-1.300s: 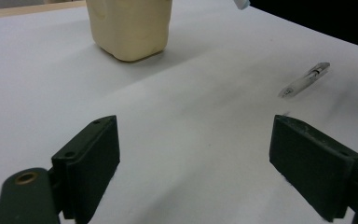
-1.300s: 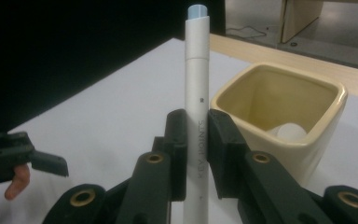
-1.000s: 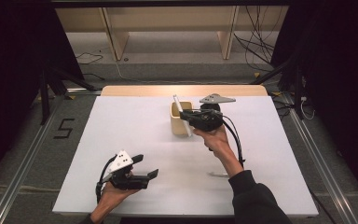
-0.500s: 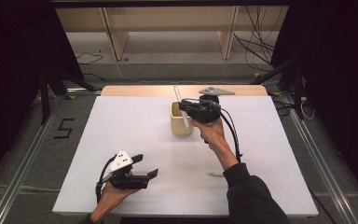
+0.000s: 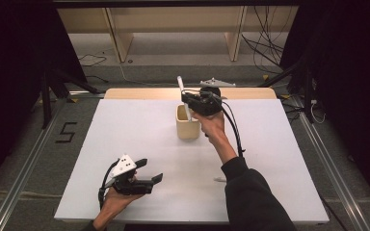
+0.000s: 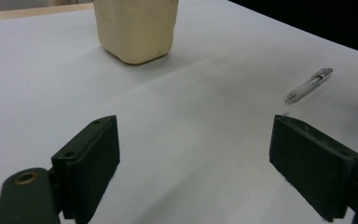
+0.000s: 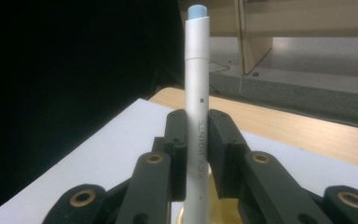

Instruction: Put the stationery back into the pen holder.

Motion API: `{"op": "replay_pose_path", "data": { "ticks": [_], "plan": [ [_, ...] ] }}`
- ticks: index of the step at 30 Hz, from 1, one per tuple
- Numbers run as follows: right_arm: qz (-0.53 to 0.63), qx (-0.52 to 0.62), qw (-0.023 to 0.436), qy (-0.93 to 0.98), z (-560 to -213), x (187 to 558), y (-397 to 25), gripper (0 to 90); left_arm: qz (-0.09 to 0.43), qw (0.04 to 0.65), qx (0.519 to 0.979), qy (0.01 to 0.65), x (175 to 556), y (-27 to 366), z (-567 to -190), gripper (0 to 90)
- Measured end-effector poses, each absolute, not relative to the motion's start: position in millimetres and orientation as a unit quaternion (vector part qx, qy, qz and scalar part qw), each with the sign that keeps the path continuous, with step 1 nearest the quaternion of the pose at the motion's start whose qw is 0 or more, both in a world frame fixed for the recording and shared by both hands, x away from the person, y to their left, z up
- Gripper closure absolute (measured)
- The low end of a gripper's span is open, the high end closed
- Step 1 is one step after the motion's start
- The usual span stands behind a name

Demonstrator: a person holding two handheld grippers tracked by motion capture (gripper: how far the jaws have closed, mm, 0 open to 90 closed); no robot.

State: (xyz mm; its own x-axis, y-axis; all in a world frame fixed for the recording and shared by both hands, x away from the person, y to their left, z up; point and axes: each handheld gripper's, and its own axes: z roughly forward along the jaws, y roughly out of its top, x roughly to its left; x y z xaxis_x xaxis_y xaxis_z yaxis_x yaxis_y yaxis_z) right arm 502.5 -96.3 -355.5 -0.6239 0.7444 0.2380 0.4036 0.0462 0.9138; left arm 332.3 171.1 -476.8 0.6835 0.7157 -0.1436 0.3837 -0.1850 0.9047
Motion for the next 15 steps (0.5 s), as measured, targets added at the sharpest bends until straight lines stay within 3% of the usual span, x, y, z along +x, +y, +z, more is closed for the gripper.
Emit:
{"op": "replay_pose_path", "data": {
  "ticks": [15],
  "plan": [
    [0.534,0.424,0.186,0.707,-360,523,-81,78.8,0.156,0.525,0.753,0.364,332,171,-477,15.9]
  ]
}}
